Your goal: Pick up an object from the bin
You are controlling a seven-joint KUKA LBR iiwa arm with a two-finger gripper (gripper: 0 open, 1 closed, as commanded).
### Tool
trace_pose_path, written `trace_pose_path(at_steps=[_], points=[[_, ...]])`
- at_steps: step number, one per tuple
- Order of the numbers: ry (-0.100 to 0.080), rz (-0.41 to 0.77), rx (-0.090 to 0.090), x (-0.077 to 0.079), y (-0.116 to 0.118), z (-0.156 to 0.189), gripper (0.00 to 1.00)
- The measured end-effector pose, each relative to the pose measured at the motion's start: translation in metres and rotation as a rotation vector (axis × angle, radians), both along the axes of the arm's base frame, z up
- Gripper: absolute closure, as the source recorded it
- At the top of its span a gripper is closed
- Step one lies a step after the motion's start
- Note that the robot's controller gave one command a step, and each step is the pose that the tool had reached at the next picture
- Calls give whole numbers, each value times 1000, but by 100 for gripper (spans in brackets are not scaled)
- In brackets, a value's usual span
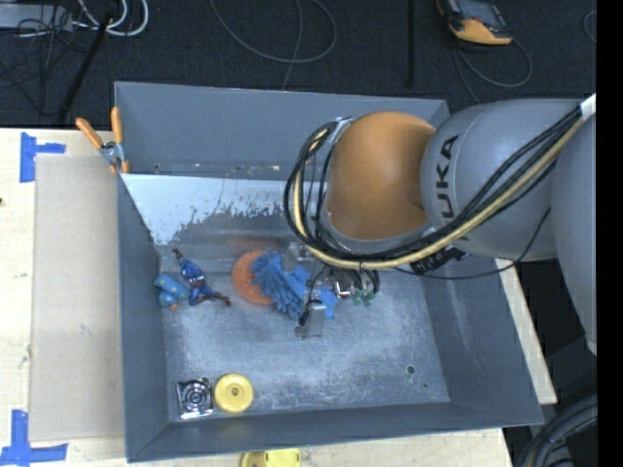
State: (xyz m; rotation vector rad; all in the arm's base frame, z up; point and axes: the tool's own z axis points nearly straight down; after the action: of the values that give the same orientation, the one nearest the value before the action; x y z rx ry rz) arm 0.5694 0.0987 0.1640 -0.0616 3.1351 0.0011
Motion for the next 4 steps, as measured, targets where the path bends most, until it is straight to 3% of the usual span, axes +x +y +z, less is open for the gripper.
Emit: trace_pose_path(at_steps=[1,2,3,4], points=[[6,-14,-1,18,-5,-30,0],[-2,88,2,20,-26,-56,0],[-7,-59,2,33,-26,-76,100],[-6,-59,2,33,-27,-76,100]])
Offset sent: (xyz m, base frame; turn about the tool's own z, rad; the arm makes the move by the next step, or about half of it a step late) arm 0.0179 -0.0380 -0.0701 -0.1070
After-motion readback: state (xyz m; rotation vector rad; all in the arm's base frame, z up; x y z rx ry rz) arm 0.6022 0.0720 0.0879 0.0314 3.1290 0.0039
